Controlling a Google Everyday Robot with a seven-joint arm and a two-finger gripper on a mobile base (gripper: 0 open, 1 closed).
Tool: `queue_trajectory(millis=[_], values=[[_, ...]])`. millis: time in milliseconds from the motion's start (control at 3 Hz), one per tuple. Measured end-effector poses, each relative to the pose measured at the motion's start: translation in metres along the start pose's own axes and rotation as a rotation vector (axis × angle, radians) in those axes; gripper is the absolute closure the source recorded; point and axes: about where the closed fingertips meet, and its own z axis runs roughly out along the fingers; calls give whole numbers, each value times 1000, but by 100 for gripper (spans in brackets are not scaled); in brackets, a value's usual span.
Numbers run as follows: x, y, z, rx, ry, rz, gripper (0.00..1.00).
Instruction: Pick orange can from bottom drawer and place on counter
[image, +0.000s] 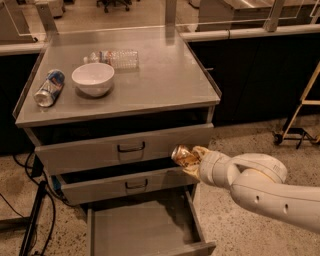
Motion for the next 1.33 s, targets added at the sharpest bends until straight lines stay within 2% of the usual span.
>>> queue_trajectory(millis=[333, 667, 1000, 1333], values=[[-46, 14, 4, -33, -127, -23, 100], [-63, 13, -8, -52, -220, -19, 100], [-66, 10, -11, -53, -235, -14, 100], [-74, -21, -24, 43, -263, 12, 100]])
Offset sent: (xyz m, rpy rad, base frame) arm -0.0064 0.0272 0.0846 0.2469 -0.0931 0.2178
